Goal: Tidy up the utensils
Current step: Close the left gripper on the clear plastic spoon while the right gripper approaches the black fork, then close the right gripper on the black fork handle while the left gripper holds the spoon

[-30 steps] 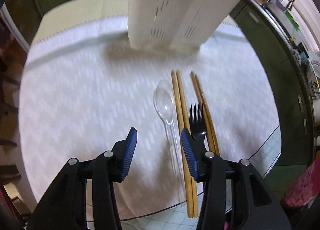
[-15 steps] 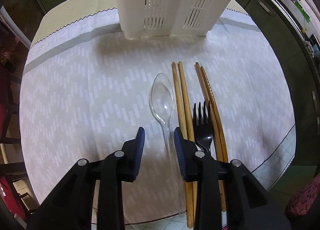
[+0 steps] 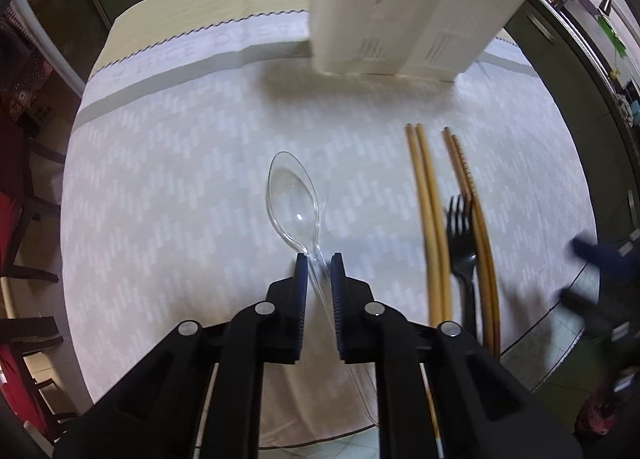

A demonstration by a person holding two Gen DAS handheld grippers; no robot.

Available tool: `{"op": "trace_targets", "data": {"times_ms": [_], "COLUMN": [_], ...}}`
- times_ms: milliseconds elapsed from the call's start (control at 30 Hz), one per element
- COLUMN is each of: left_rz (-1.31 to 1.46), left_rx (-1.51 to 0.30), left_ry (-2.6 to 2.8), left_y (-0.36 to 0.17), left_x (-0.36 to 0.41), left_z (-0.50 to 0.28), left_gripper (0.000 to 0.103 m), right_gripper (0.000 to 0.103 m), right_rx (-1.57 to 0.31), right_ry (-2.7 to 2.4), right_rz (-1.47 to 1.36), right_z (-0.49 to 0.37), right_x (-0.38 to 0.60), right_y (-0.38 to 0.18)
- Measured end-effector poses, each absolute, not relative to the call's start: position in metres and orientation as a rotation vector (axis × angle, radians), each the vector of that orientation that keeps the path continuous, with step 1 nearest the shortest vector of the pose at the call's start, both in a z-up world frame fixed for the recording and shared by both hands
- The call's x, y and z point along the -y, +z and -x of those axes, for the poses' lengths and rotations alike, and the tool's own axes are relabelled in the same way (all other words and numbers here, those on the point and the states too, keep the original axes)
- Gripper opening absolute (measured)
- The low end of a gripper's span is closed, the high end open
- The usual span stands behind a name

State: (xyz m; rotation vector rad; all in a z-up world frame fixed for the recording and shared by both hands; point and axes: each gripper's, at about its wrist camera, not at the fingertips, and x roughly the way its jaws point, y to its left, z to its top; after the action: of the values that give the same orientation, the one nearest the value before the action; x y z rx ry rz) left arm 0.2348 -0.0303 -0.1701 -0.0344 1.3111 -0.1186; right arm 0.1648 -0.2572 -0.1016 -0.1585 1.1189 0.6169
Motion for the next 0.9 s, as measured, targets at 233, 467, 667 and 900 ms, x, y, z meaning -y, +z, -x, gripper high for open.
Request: {"op": "trace_targets", "data": {"times_ms": [233, 467, 667, 900], "left_rz": [0.029, 0.027, 0.026, 0.032], "left_rx": [-1.305, -1.304, -1.304, -1.297], "left_ry": [-0.136, -0.156, -0.16, -0.173], "left_y": [-0.169, -0.167, -0.166, -0.166], "left_x": [0.028, 0.027, 0.026, 0.029], "left_z": [-0.234, -0.231, -0.229, -0.232], "left_gripper": [0.012, 0.012, 0.012, 0.012], "right_gripper": [0.02, 0.015, 0.016, 0.011], "right_rx": [-1.291, -1.323, -1.307, -1.282], "right_ry": [0.632, 0.587, 0.55, 0.544], "right_rz": [0.17, 0.205, 0.301, 0.263], "right_z": [-0.172, -0.18, -0.187, -0.194], "right_x": [0.228, 0.219, 0.2, 0.197], "right_y": [-0.147, -0.157, -0.16, -0.158]}}
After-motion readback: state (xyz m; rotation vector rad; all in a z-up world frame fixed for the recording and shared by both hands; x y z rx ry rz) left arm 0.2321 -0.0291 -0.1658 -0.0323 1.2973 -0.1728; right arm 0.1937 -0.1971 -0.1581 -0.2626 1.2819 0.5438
